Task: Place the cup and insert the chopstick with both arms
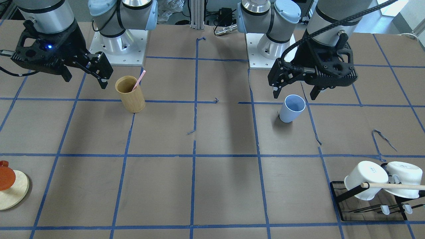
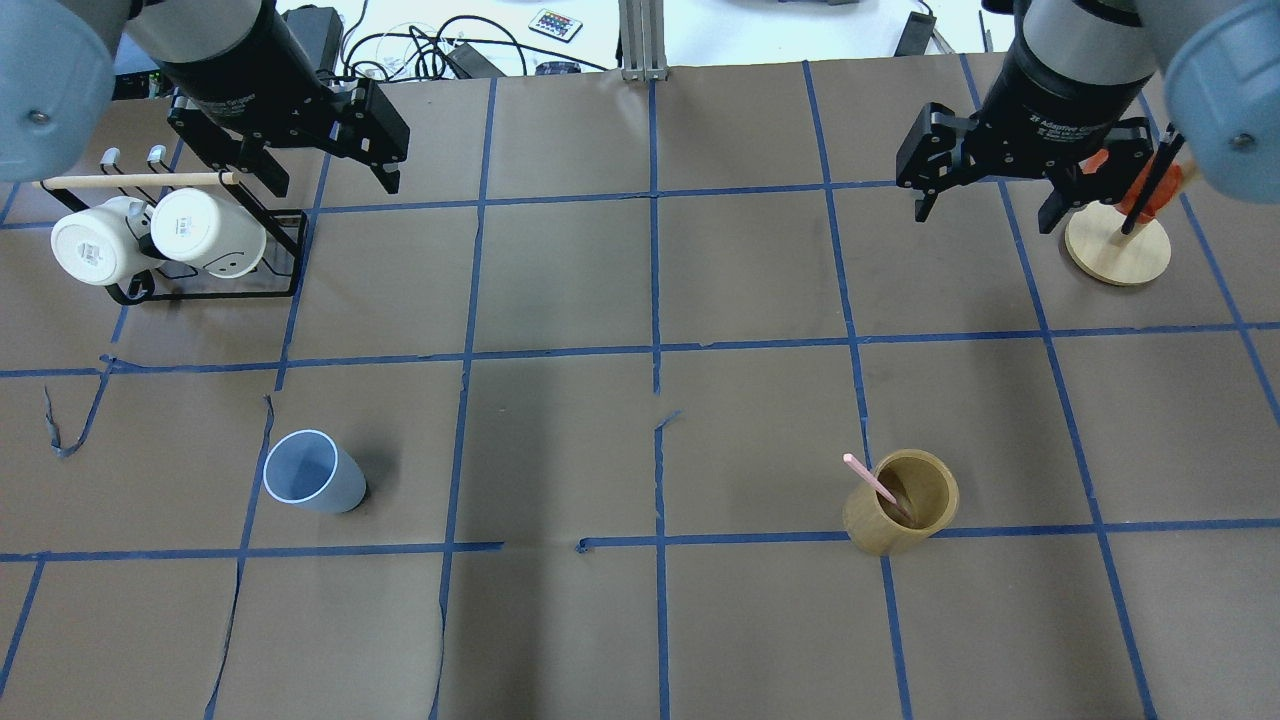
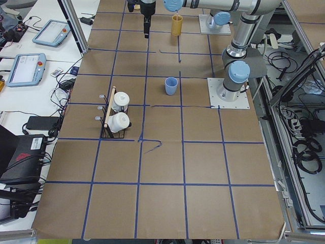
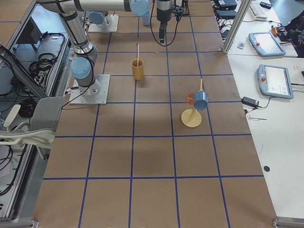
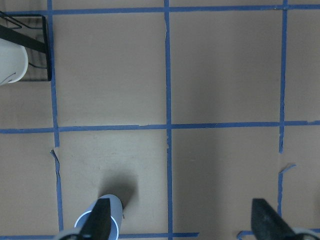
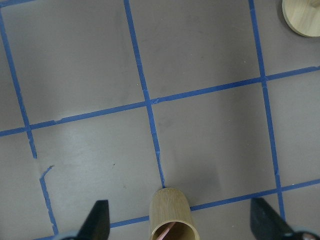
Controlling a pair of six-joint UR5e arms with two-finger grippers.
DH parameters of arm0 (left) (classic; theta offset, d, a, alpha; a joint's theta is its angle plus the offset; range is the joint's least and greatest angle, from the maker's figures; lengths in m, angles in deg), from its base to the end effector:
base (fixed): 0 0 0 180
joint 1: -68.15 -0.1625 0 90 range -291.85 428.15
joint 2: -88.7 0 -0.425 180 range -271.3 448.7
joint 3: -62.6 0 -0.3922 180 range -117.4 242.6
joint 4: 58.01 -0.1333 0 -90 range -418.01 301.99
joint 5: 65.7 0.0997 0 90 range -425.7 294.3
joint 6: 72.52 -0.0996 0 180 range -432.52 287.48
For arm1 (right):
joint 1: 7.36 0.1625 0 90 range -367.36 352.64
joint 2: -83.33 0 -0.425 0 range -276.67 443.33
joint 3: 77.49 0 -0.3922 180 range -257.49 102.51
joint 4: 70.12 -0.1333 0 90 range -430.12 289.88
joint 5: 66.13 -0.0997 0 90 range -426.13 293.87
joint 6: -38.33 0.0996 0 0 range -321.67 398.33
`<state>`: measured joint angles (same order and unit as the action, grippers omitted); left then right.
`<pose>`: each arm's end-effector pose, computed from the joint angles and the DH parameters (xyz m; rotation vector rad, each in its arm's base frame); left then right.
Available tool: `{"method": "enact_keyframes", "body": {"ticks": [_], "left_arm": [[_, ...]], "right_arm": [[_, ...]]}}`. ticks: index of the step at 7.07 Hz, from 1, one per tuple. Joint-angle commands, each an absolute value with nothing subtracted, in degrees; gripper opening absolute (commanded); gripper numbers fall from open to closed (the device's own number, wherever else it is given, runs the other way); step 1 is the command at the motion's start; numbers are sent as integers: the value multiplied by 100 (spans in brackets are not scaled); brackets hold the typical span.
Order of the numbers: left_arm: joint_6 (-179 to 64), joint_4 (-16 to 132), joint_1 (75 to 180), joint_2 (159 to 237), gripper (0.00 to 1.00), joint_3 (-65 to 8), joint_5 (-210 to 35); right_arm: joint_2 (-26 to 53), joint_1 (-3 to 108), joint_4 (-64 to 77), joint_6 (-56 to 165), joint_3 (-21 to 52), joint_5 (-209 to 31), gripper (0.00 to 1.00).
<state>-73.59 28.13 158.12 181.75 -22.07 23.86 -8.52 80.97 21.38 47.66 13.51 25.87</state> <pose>-0.1338 -0.5244 0.5141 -0.0291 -3.1303 0.1680 0.1157 -0.4857 0.4977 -0.2991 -3.0944 0.0672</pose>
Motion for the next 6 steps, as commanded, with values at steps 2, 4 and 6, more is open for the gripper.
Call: {"method": "enact_keyframes", "body": {"ticks": [2, 4, 6], "left_arm": [[-7375, 2881, 15833, 18134, 100, -2239, 2386], [-7375, 2892, 15833, 18134, 100, -2248, 2386], [-7375, 2892, 15833, 18134, 100, -2257, 2386]], "right_arm": [[-852, 8097, 2137, 4774, 1348, 2589, 100], [-852, 8097, 2137, 4774, 1357, 2598, 100], [-843, 8089, 2137, 4774, 1357, 2607, 100]]}}
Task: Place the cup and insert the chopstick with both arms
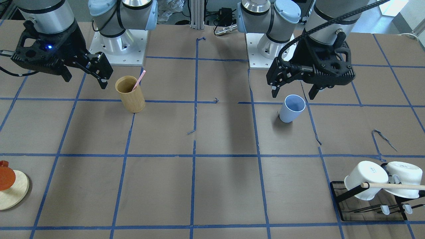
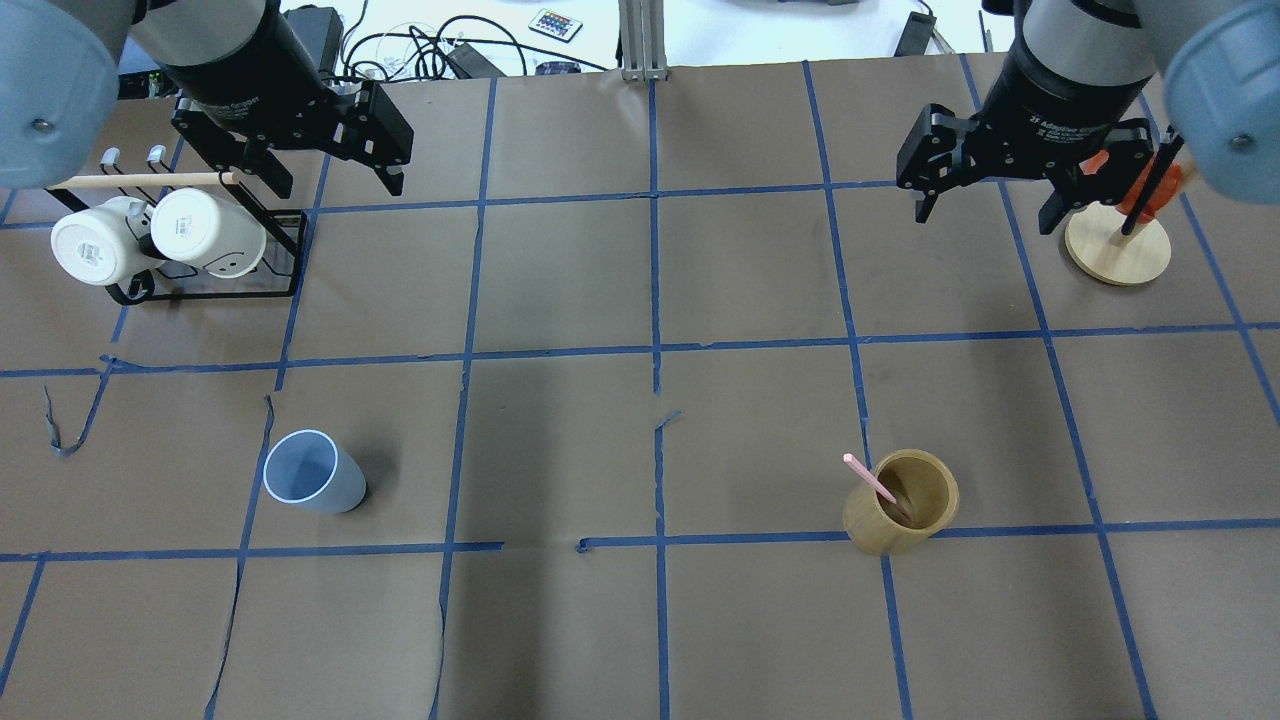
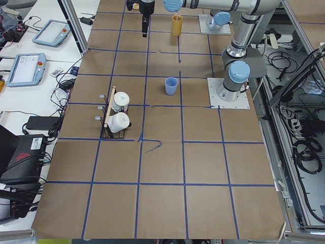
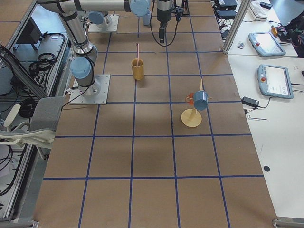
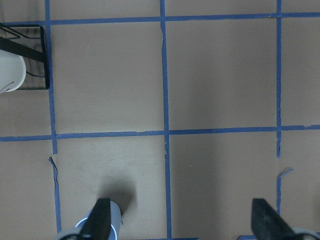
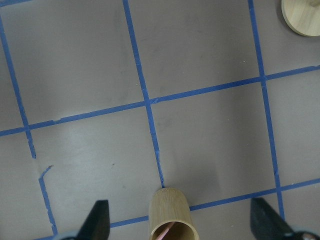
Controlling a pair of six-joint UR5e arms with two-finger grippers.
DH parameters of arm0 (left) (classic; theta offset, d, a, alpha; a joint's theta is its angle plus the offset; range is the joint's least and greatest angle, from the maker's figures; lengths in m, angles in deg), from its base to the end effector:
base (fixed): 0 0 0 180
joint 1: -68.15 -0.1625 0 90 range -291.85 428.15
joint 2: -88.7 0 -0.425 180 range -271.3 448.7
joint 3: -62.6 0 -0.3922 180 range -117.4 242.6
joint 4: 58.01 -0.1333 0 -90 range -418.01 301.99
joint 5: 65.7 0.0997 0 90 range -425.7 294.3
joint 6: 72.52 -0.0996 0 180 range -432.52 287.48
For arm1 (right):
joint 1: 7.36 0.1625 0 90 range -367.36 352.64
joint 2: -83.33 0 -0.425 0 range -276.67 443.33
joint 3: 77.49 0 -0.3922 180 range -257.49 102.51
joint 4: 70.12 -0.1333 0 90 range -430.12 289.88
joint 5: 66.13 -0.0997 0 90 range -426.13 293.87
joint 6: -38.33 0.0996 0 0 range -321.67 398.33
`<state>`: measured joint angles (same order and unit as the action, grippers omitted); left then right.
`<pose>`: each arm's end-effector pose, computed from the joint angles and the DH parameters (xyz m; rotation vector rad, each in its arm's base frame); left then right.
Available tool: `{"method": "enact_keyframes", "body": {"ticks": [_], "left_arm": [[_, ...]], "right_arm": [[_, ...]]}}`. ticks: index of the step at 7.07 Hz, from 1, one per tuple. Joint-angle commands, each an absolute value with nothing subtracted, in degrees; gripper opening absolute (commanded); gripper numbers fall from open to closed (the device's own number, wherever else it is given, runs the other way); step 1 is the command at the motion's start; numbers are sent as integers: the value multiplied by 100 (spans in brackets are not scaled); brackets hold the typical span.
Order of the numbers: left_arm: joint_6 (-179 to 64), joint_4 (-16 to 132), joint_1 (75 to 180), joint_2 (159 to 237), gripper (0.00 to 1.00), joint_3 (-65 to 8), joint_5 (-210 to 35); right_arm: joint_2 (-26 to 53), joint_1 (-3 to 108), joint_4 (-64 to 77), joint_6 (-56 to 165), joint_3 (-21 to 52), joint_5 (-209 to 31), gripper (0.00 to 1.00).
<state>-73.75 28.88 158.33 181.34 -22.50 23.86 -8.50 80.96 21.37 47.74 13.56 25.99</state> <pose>-0.1357 -0.5196 0.5127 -0.0391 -3.1311 0.1470 0.1154 -0.4857 0.4971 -0.3013 -3.0920 0.0653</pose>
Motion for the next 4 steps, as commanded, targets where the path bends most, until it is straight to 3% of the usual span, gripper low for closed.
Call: {"method": "enact_keyframes", "body": {"ticks": [1, 4], "left_arm": [[-7375, 2900, 15833, 18125, 100, -2257, 2386], [-7375, 2900, 15833, 18125, 100, -2257, 2386]], "right_arm": [[-843, 8089, 2129, 4791, 1366, 2615, 100], [-834, 8089, 2111, 4801, 1366, 2624, 100]]}}
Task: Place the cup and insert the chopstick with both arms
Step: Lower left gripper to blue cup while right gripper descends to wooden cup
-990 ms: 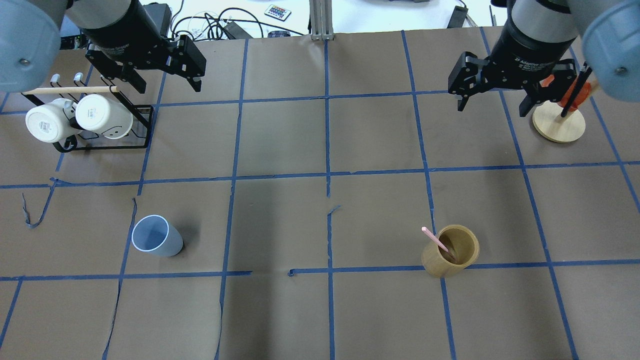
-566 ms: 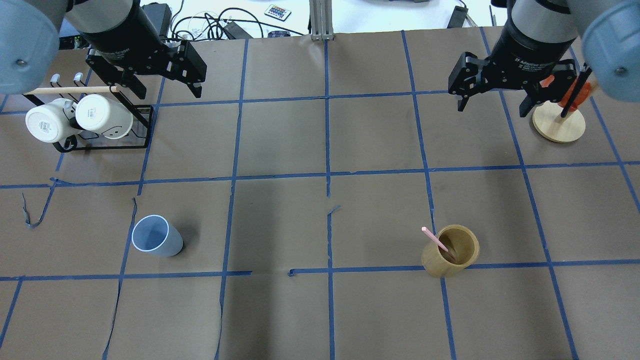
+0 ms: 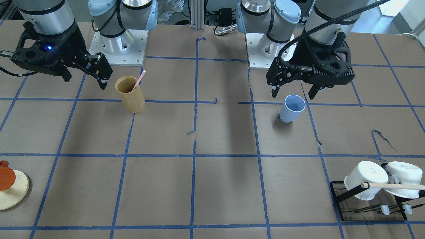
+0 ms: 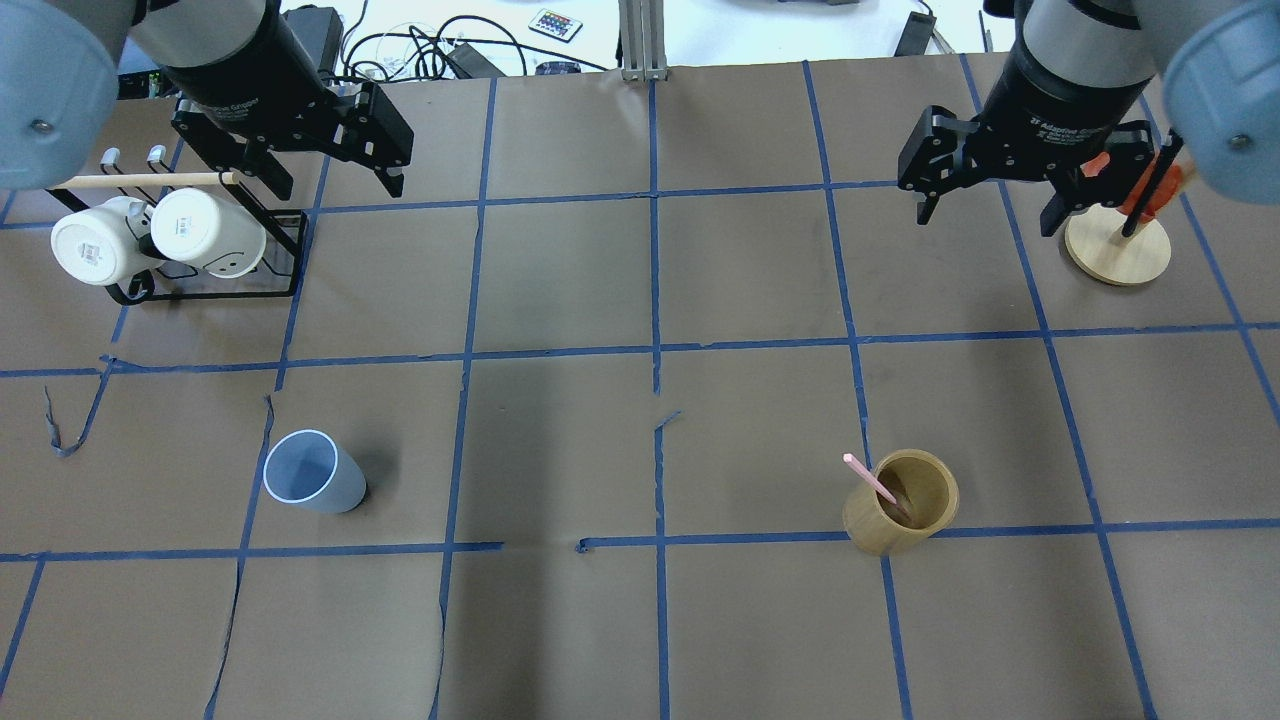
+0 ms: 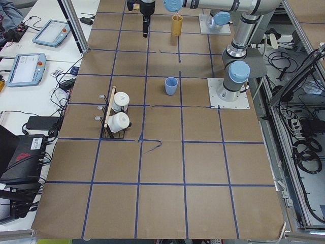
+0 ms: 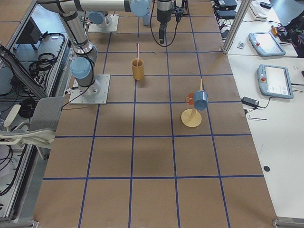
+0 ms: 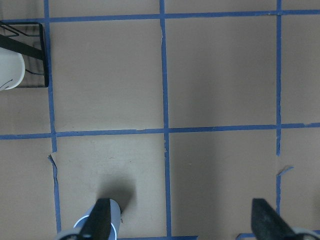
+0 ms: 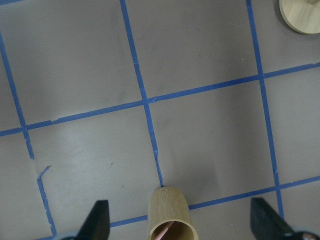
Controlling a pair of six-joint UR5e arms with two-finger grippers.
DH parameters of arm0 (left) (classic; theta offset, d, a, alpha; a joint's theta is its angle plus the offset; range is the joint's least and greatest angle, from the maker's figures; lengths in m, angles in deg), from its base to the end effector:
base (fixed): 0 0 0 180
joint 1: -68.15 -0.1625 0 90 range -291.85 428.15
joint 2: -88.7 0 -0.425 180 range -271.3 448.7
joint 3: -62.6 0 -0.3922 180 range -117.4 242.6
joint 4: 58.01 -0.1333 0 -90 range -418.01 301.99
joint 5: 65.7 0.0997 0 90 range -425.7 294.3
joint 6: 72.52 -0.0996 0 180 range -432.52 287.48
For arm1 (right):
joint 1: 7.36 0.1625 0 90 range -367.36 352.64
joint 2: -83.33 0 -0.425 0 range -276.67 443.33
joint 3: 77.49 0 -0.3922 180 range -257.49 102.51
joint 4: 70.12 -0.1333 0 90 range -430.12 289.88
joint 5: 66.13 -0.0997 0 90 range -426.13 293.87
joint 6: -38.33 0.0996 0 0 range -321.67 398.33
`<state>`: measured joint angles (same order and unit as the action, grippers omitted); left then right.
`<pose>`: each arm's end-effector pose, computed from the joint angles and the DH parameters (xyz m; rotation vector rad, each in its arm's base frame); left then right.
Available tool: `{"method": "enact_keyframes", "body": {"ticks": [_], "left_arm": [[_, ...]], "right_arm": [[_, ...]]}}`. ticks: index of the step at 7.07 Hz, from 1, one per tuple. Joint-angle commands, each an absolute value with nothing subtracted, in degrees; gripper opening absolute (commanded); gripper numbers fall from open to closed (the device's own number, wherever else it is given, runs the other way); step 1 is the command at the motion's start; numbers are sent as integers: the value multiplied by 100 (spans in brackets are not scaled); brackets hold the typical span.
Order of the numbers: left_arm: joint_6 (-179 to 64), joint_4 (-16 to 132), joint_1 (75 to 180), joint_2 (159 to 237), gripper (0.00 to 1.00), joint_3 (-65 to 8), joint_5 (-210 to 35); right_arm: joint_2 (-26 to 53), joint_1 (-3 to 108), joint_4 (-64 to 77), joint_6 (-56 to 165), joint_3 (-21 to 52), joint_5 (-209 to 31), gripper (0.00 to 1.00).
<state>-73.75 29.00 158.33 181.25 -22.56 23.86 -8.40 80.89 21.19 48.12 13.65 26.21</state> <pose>-0.1357 -0.5188 0.5128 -0.0391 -3.1312 0.1445 0.1144 -0.4860 0.4952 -0.3130 -3.0869 0.0558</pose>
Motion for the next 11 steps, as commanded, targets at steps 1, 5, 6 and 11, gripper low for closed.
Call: {"method": "enact_keyframes", "body": {"ticks": [1, 5, 6, 11], "left_arm": [[-7375, 2900, 15833, 18116, 100, -2265, 2386], [-8938, 2840, 15194, 17793, 100, -3059, 2465], [-9366, 2830, 14930, 17600, 100, -3526, 2465], [-10048, 1013, 13284, 17791, 100, -5778, 2473]], "right_arm": [[-817, 8089, 2111, 4809, 1366, 2720, 100], [-651, 7931, 1552, 6532, 1583, 2686, 100], [-658, 7861, 1531, 7115, 1820, 2608, 100], [-624, 7834, 1663, 8377, 3271, 1052, 100]]}}
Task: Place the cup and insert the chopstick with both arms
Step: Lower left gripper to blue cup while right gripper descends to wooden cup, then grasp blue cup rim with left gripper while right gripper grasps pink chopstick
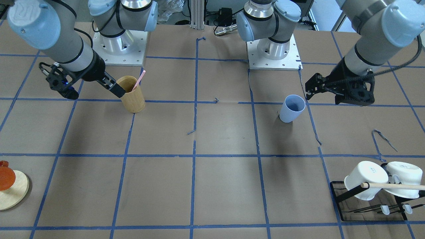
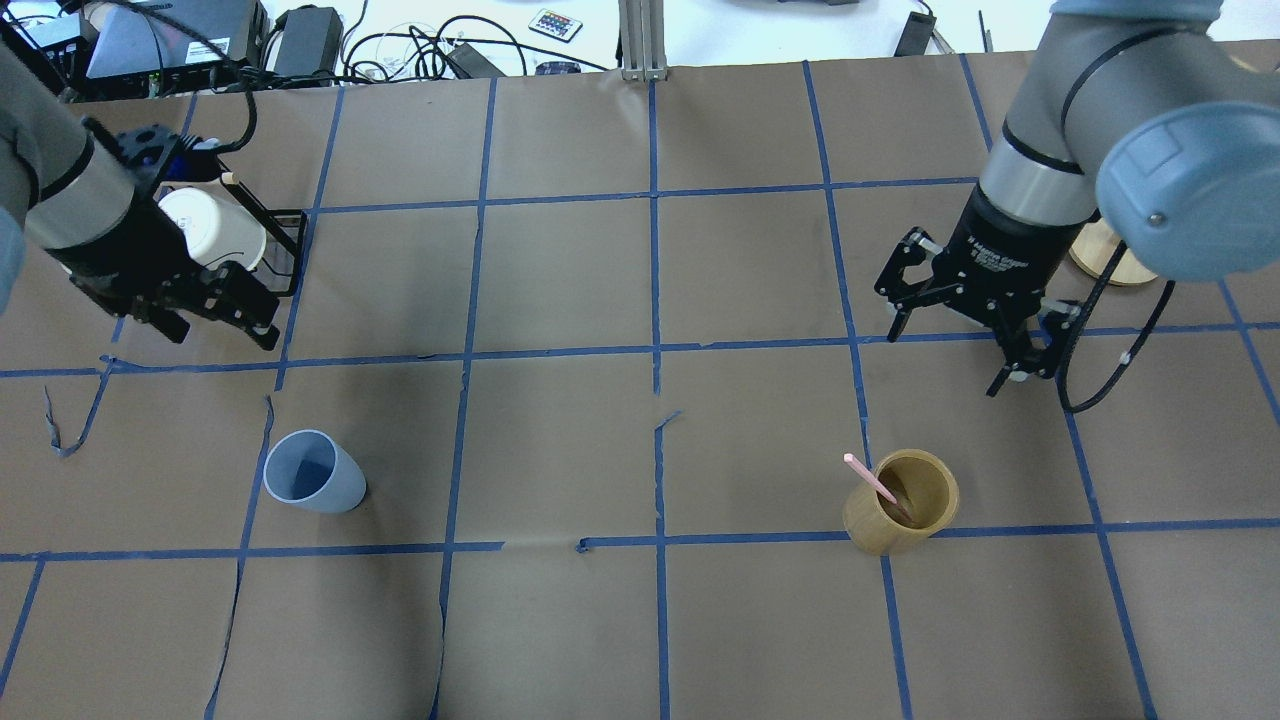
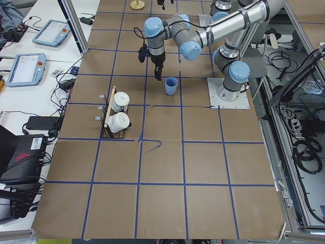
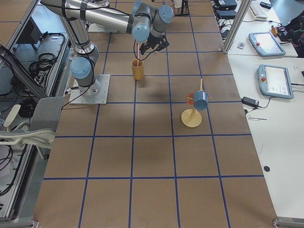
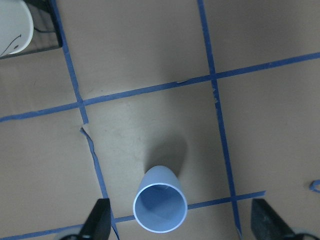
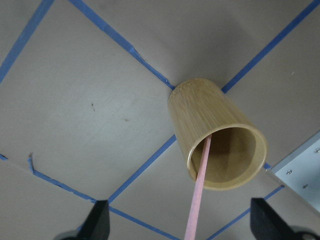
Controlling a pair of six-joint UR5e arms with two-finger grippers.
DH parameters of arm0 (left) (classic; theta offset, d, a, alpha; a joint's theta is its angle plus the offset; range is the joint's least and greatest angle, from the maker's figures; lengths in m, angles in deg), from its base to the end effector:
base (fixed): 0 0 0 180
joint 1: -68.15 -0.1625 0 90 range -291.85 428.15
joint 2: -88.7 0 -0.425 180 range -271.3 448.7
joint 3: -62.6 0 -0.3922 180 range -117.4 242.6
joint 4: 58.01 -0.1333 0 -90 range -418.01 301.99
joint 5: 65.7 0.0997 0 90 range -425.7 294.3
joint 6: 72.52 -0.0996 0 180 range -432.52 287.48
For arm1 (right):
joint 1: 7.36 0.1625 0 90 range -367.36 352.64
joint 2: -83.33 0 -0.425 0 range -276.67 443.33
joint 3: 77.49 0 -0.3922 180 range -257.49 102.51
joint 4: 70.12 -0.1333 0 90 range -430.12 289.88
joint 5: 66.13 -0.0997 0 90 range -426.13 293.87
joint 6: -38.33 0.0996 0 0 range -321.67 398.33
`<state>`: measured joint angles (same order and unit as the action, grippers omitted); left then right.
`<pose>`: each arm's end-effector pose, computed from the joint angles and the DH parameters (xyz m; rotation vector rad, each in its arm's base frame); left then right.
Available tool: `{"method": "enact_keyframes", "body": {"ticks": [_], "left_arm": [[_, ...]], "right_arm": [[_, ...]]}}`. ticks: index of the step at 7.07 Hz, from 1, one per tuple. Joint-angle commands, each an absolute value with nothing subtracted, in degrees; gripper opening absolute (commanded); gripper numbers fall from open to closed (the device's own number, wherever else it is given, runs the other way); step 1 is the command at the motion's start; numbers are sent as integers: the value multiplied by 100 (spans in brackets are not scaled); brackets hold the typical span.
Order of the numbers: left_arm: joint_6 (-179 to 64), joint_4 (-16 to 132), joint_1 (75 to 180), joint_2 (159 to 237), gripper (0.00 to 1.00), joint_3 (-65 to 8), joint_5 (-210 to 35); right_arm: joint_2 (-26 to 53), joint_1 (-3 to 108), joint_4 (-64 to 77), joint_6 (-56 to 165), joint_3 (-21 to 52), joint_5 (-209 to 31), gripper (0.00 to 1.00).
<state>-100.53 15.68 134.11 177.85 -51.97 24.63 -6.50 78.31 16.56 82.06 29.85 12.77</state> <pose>0.0575 -0.4548 0.3181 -0.1074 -3.0827 -0.1834 0.1193 -0.4440 0.3427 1.2791 2.7363 0.6215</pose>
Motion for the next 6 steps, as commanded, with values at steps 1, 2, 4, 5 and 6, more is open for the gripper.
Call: {"method": "enact_keyframes", "body": {"ticks": [1, 2, 4, 5, 6], "left_arm": [[-9925, 1037, 13293, 17843, 100, -5790, 2473], [-9585, 1089, 13354, 17870, 99, -5833, 2473], [-9642, 1090, 13293, 17905, 97, -5948, 2474], [-9660, 1090, 13293, 17931, 27, -5965, 2473], [-9634, 1116, 13293, 17949, 8, -6000, 2430]], "right_arm": [[-623, 7825, 1706, 8386, 3464, 990, 100], [-615, 7825, 1689, 8525, 3510, 824, 99], [-615, 7825, 1645, 8956, 3519, 463, 85], [-606, 7825, 1384, 9079, 3493, 340, 81], [-606, 7825, 1329, 9168, 3484, 304, 73]]}}
